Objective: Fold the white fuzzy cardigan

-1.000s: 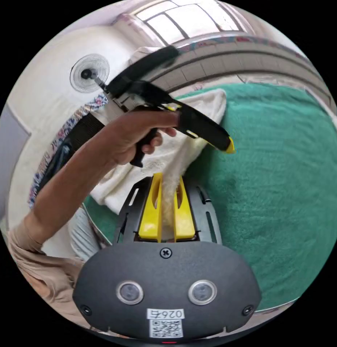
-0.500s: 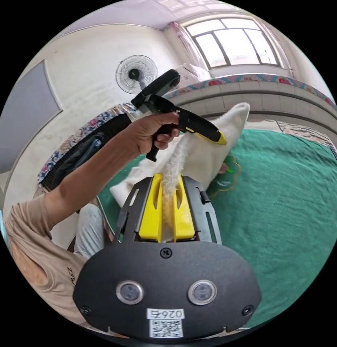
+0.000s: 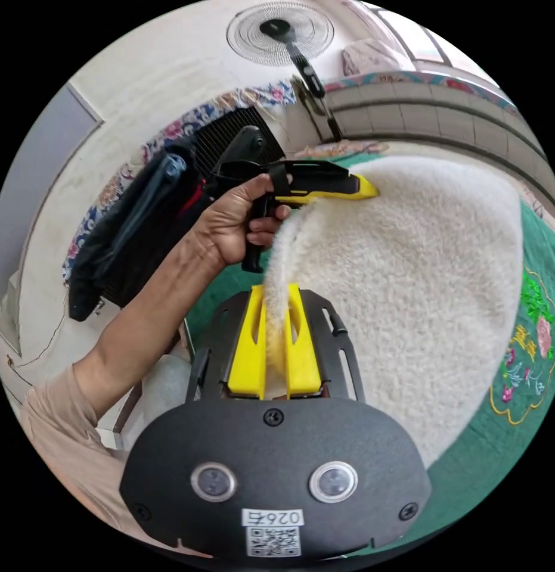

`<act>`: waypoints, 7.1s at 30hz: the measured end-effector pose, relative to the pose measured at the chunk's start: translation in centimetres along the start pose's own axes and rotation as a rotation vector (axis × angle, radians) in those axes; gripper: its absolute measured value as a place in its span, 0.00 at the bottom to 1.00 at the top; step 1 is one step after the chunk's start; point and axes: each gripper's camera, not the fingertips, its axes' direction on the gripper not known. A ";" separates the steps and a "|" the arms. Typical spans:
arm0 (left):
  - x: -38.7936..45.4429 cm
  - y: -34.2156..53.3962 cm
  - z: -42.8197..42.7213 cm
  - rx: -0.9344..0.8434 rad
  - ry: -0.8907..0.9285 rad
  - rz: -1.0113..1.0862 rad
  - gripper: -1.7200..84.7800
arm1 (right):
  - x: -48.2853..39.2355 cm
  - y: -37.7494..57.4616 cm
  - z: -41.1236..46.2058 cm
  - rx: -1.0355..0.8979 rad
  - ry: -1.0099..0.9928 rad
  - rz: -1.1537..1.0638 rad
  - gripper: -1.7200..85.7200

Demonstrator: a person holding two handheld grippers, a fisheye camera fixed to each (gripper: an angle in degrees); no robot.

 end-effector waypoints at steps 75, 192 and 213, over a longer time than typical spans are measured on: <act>11.2 9.3 9.8 -0.112 -0.263 0.064 0.12 | 36.2 -6.9 -38.6 0.115 -0.390 0.375 0.14; 12.3 9.0 10.5 -0.101 -0.141 0.068 0.12 | 14.0 7.1 -24.2 0.114 0.210 0.455 0.14; 12.0 9.9 7.6 -0.102 -0.167 0.142 0.13 | -18.8 20.0 -5.4 -0.172 0.229 -0.368 0.22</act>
